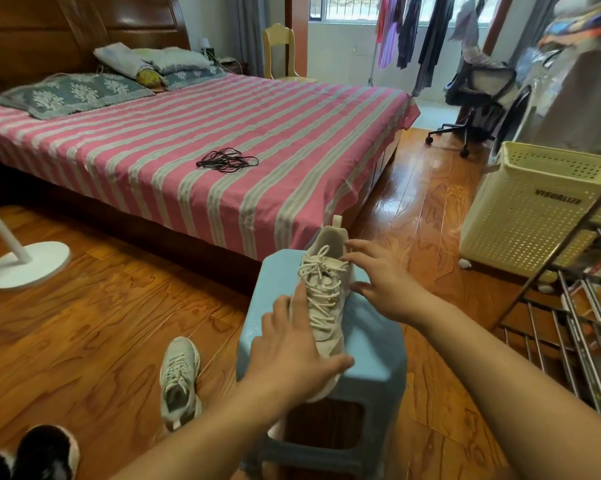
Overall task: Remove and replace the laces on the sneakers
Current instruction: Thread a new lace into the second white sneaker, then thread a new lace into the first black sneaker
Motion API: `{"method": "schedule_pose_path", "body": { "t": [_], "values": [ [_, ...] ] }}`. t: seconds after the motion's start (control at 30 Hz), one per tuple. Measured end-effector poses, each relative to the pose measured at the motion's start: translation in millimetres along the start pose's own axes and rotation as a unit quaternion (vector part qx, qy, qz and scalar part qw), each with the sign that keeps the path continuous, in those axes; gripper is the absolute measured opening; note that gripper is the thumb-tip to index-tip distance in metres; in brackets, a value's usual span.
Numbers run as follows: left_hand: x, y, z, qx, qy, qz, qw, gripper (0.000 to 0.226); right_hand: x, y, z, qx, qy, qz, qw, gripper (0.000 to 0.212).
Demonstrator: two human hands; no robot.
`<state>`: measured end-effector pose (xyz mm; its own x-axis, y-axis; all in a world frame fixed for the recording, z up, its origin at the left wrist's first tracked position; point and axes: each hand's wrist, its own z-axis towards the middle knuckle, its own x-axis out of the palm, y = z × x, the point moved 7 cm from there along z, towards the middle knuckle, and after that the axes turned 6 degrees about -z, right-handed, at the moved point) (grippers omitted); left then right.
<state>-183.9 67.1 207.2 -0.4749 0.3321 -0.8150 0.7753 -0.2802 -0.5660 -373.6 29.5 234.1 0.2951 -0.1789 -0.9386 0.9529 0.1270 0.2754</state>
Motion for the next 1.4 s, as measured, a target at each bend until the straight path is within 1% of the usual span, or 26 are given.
{"method": "schedule_pose_path", "body": {
  "t": [0.07, 0.1, 0.13, 0.23, 0.3, 0.33, 0.37, 0.43, 0.47, 0.53, 0.57, 0.6, 0.67, 0.7, 0.77, 0.83, 0.9, 0.97, 1.0, 1.07, 1.13, 1.2, 1.23, 1.27, 1.3, 1.4],
  "values": [
    [5.8, 0.6, -5.2, 0.015, -0.009, 0.043, 0.999, 0.123, -7.4, 8.6, 5.7, -0.045, -0.044, -0.108, 0.992, 0.042],
    [2.2, 6.6, -2.6, 0.016, 0.002, 0.040, 0.999, 0.122, -12.2, 11.0, 8.3, -0.057, -0.044, -0.141, 0.987, 0.041],
    [-5.3, 16.7, 0.5, 0.018, 0.022, 0.027, 0.999, 0.122, -15.4, 11.2, 10.2, -0.063, -0.025, -0.155, 0.986, 0.043],
    [-42.6, 59.2, -0.6, 0.020, 0.122, -0.065, 0.990, 0.124, -14.1, 11.3, 8.7, -0.066, 0.089, -0.140, 0.984, 0.063],
    [-67.6, 86.1, -3.5, 0.021, 0.168, -0.088, 0.982, 0.117, -12.3, 28.6, 8.5, -0.092, 0.131, -0.102, 0.982, 0.055],
    [-80.8, 98.5, -2.1, 0.024, 0.157, -0.061, 0.985, 0.110, -12.3, 43.5, 9.0, -0.113, 0.138, -0.092, 0.980, 0.048],
    [-96.0, 110.0, -0.6, 0.028, 0.117, -0.021, 0.993, 0.104, -13.1, 59.3, 10.4, -0.127, 0.140, -0.086, 0.978, 0.043],
    [-127.3, 134.5, -2.5, 0.025, -0.010, 0.059, 0.998, 0.090, -17.0, 95.2, 13.3, -0.149, 0.126, -0.067, 0.979, 0.037],
    [-144.6, 151.2, -10.2, -0.004, -0.080, 0.073, 0.994, 0.085, -19.2, 114.3, 14.5, -0.158, 0.102, -0.047, 0.981, 0.032],
    [-173.7, 194.1, -39.1, -0.113, -0.172, 0.022, 0.978, 0.074, -20.1, 152.1, 16.9, -0.146, 0.044, 0.009, 0.988, 0.032],
    [-180.7, 217.5, -56.7, -0.169, -0.180, -0.012, 0.969, 0.067, -14.4, 169.8, 19.8, -0.128, 0.018, 0.037, 0.991, 0.035],
    [-183.2, 239.3, -72.8, -0.213, -0.163, -0.034, 0.963, 0.058, -5.2, 187.6, 23.8, -0.108, -0.004, 0.056, 0.993, 0.035],
    [-178.6, 279.8, -103.0, -0.272, -0.097, -0.035, 0.957, 0.041, 29.6, 225.0, 36.0, -0.071, -0.007, 0.077, 0.994, 0.034],
    [-174.7, 297.8, -116.0, -0.291, -0.077, -0.030, 0.953, 0.036, 54.7, 243.5, 41.8, -0.054, 0.017, 0.089, 0.994, 0.035],
    [-160.7, 335.8, -131.3, -0.320, -0.057, -0.039, 0.945, 0.031, 113.3, 276.5, 48.4, -0.015, 0.083, 0.122, 0.989, 0.032],
    [-134.1, 369.7, -138.3, -0.337, -0.041, -0.070, 0.938, 0.029, 175.7, 295.2, 47.2, 0.035, 0.104, 0.138, 0.984, 0.027],
    [-96.0, 402.6, -136.3, -0.343, -0.019, -0.099, 0.934, 0.030, 236.9, 289.9, 44.1, 0.100, 0.099, 0.142, 0.980, 0.022],
    [-52.2, 434.5, -127.8, -0.340, -0.001, -0.117, 0.933, 0.032, 290.0, 265.8, 39.7, 0.178, 0.101, 0.123, 0.971, 0.021],
    [-31.1, 448.3, -122.6, -0.341, 0.006, -0.127, 0.931, 0.032, 312.2, 249.5, 38.1, 0.201, 0.103, 0.093, 0.970, 0.020],
    [10.6, 475.3, -110.8, -0.351, 0.017, -0.158, 0.923, 0.031, 353.9, 222.9, 38.3, 0.206, 0.133, -0.003, 0.969, 0.019],
    [43.1, 495.9, -99.1, -0.368, 0.016, -0.174, 0.913, 0.034, 402.6, 198.6, 36.1, 0.216, 0.174, -0.035, 0.960, 0.028],
    [67.3, 512.9, -91.5, -0.381, 0.005, -0.173, 0.908, 0.037, 454.7, 178.3, 28.7, 0.239, 0.210, -0.009, 0.948, 0.044],
    [75.6, 518.8, -90.3, -0.388, 0.000, -0.165, 0.907, 0.038, 481.0, 171.6, 24.1, 0.231, 0.239, -0.009, 0.943, 0.052],
    [81.2, 524.2, -91.6, -0.393, -0.006, -0.153, 0.906, 0.039, 501.1, 166.8, 19.8, 0.231, 0.261, -0.005, 0.937, 0.054],
    [83.6, 530.1, -95.6, -0.404, -0.017, -0.139, 0.904, 0.039, 504.0, 172.7, 18.5, 0.239, 0.265, -0.003, 0.934, 0.051],
    [72.8, 546.8, -122.2, -0.461, -0.082, -0.062, 0.882, 0.038, 505.0, 186.8, 22.6, 0.222, 0.294, -0.049, 0.928, 0.029]
  ]
}}
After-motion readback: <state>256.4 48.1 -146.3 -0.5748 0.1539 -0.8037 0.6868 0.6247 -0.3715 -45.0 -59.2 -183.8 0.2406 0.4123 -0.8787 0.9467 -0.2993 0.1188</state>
